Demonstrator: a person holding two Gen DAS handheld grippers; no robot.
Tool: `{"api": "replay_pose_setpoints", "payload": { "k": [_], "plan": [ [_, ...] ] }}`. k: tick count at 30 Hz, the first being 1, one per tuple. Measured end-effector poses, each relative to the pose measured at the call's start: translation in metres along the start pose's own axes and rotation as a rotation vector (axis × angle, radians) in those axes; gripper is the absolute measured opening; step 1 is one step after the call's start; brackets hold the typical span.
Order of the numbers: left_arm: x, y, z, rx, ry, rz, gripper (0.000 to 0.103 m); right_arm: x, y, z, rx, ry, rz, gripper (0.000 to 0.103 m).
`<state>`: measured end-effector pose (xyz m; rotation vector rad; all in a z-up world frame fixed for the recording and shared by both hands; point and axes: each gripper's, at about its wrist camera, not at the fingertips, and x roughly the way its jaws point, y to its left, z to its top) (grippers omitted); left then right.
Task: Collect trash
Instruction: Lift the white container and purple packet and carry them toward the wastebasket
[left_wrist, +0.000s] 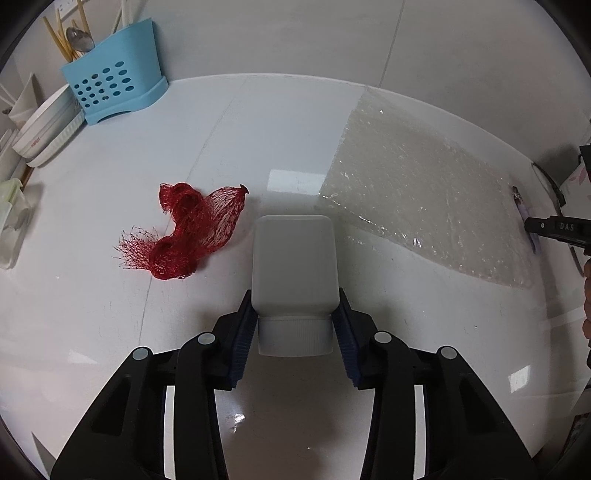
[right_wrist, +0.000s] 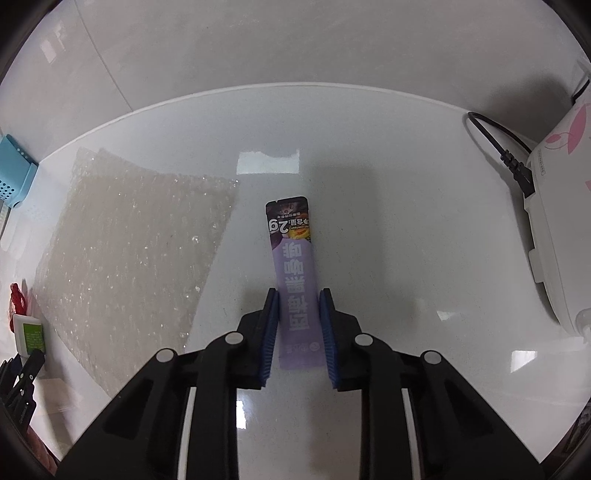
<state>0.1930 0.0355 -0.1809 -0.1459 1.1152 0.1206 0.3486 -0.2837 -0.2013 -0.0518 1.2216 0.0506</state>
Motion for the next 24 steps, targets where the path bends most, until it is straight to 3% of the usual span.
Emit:
{"api": "replay_pose_setpoints", "payload": {
  "k": [24],
  "plan": [
    [-0.039,-0.009,-0.020,-0.012,-0.054,-0.016,0.040,-0.059,-0.015,-0.057,-0.009,-0.085,0.025,0.021]
  ]
}}
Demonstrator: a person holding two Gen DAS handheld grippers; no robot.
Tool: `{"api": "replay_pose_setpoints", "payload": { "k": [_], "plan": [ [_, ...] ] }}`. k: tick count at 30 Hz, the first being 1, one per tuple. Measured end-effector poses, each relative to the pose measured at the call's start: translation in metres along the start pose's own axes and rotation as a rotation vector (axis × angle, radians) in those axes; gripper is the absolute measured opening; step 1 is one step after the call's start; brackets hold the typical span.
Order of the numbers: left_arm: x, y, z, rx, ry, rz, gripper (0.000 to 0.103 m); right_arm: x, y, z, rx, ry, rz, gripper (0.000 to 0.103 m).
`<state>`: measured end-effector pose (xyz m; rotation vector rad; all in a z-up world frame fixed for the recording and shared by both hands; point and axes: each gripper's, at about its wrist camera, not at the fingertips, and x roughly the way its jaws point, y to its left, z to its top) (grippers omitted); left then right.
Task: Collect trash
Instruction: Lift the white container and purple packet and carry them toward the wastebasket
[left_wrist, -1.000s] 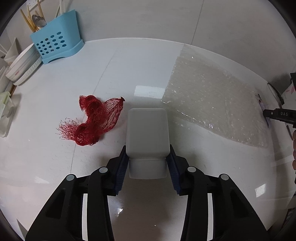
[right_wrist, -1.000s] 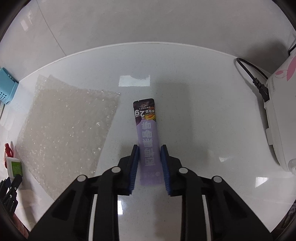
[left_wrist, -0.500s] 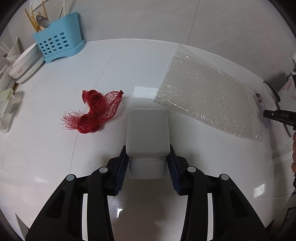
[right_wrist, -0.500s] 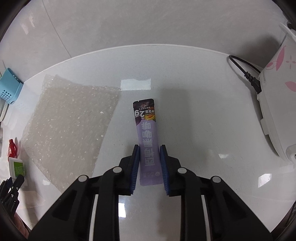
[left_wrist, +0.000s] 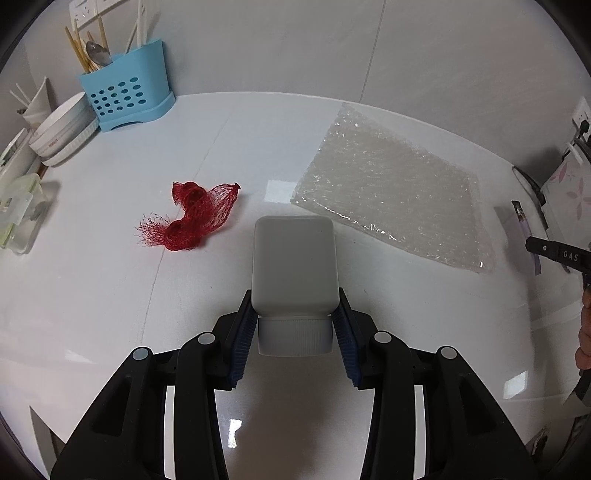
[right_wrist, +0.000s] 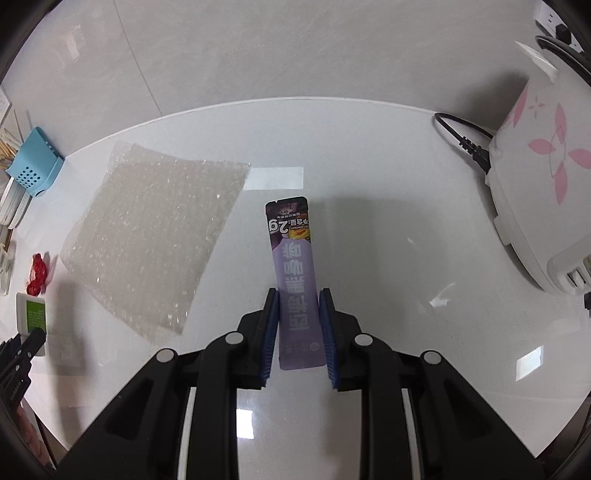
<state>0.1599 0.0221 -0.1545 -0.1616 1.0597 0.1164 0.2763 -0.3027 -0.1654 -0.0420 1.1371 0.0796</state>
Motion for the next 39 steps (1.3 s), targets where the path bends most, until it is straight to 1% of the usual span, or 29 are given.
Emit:
{"api": "replay_pose_setpoints", "payload": {
  "k": [9,16,19,26,39],
  "plan": [
    [-0.021,-0.016,-0.015,0.056,-0.021,-0.061,0.040,-0.026,-0.003,-0.041,0.043,-0.015,-0.038,0.021],
    [-0.041,-0.017,-0.028,0.108,-0.043,-0.086,0.040,-0.044,0.006,-0.072,0.077,-0.032,-0.051,0.021],
    [-0.048,-0.016,-0.036,0.132,-0.046,-0.080,0.040,-0.052,0.012,-0.085,0.085,-0.042,-0.056,0.021],
    [-0.069,-0.004,-0.057,0.148,-0.057,-0.109,0.040,-0.074,0.038,-0.114,0.070,-0.068,-0.062,0.021],
    [-0.102,0.019,-0.103,0.191,-0.067,-0.147,0.040,-0.111,0.081,-0.171,0.073,-0.108,-0.044,0.021]
  ]
}}
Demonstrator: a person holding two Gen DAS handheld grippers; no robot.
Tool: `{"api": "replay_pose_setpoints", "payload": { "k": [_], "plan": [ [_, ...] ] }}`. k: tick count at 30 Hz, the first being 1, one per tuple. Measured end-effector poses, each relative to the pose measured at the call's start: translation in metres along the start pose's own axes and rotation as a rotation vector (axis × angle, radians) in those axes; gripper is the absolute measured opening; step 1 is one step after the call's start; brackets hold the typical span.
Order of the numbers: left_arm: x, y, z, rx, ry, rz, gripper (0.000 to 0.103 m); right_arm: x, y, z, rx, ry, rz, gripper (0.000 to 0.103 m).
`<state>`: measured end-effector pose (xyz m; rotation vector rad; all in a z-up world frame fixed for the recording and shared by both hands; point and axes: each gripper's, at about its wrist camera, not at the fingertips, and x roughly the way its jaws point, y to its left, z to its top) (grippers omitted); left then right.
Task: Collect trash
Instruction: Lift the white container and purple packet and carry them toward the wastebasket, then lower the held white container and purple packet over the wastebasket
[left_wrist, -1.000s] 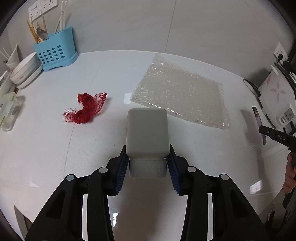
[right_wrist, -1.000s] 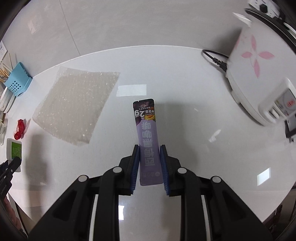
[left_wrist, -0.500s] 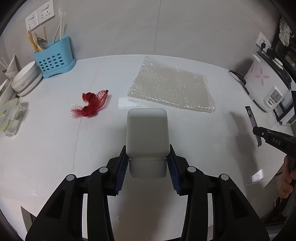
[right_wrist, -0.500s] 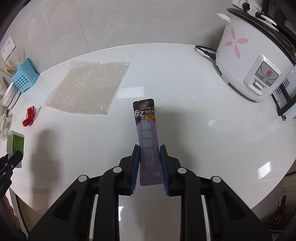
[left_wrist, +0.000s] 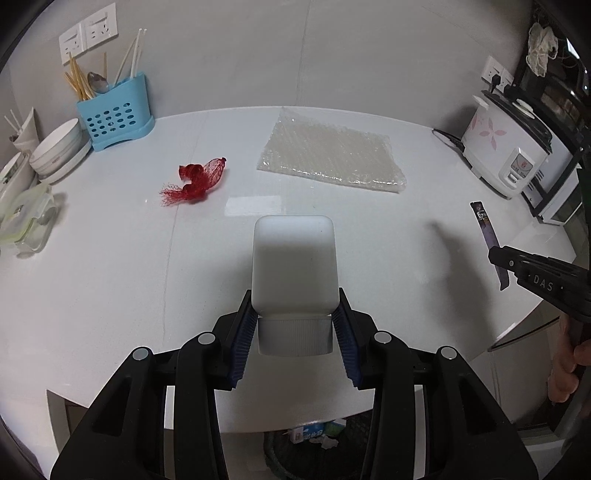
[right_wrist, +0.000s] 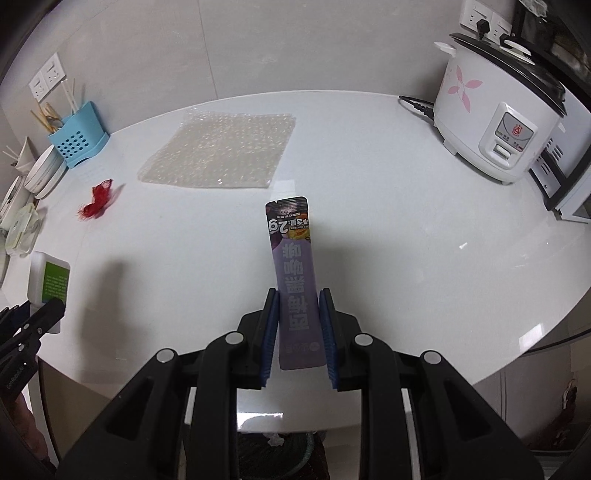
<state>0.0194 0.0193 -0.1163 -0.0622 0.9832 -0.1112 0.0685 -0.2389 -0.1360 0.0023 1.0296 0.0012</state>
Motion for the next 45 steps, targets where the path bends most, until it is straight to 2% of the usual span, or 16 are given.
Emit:
{"api": "replay_pose_setpoints", "payload": {
  "k": [11,22,31,45],
  "plan": [
    [-0.028,-0.010,-0.048,0.048,0.005,-0.020,0.040,-0.039,0.024,-0.050,-0.002,-0.030,0.042,0.021],
    [-0.040,-0.040,-0.114,0.061,0.025,-0.027,0.040,-0.068,0.043,-0.105,-0.160,-0.059,0.116,0.021],
    [-0.034,-0.050,-0.153,0.058,0.052,-0.041,0.040,-0.066,0.049,-0.151,-0.225,-0.020,0.172,0.021],
    [-0.024,-0.046,-0.192,0.044,0.091,-0.032,0.040,-0.044,0.059,-0.198,-0.272,0.037,0.191,0.021]
  ]
}}
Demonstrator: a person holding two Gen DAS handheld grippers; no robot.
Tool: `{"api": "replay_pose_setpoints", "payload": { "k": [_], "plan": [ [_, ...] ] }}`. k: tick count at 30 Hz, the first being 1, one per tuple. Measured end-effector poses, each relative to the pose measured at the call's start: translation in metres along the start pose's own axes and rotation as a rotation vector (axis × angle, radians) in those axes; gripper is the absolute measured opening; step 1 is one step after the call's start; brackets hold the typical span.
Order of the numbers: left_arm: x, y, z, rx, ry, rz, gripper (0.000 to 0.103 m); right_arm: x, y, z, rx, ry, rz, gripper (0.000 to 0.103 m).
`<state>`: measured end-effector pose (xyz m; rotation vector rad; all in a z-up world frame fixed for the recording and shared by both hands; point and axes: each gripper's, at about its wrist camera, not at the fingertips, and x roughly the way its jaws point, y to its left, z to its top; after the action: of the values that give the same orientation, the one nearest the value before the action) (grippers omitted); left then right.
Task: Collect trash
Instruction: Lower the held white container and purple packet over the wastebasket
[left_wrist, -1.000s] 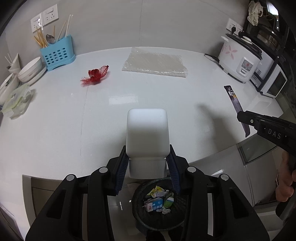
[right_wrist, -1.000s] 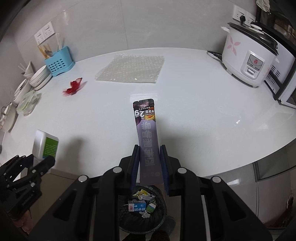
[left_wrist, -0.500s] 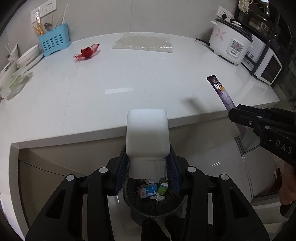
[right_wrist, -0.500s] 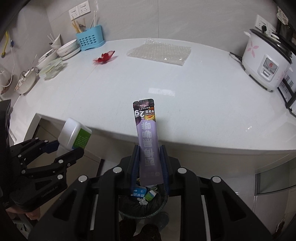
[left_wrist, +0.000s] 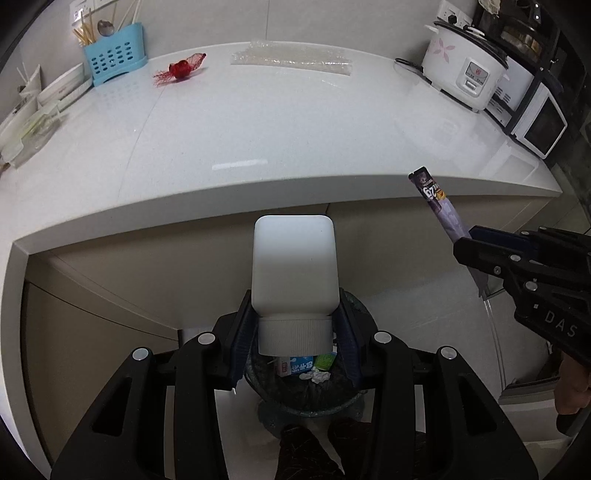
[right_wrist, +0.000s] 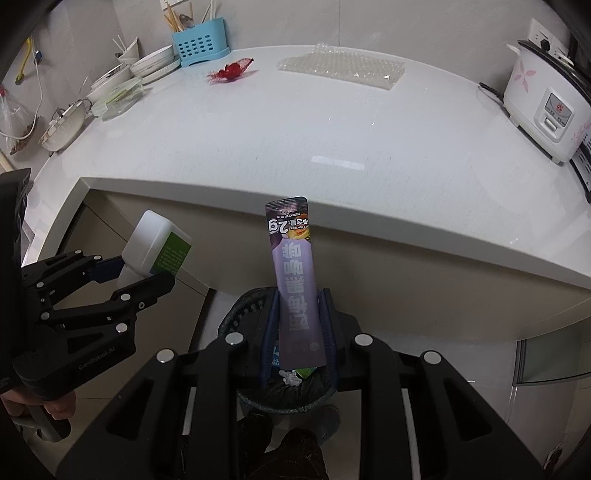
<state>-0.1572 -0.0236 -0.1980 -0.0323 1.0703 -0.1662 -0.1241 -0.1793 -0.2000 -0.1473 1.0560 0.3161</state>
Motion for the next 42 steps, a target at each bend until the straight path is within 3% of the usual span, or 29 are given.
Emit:
{"api": "replay_pose_setpoints", "payload": {
  "k": [16,38,42],
  "plan": [
    [0.021,0.015,-0.035,-0.010,0.070,0.004,0.040,0.051,0.013,-0.032,0.011,0.118,0.022,0.021],
    [0.038,0.025,-0.038,-0.040,0.113,0.009,0.040,0.112,0.016,-0.054,0.023,0.225,0.046,0.023],
    [0.044,0.026,-0.039,-0.048,0.126,0.008,0.040,0.113,0.011,-0.054,0.051,0.222,0.053,0.037]
  ]
}}
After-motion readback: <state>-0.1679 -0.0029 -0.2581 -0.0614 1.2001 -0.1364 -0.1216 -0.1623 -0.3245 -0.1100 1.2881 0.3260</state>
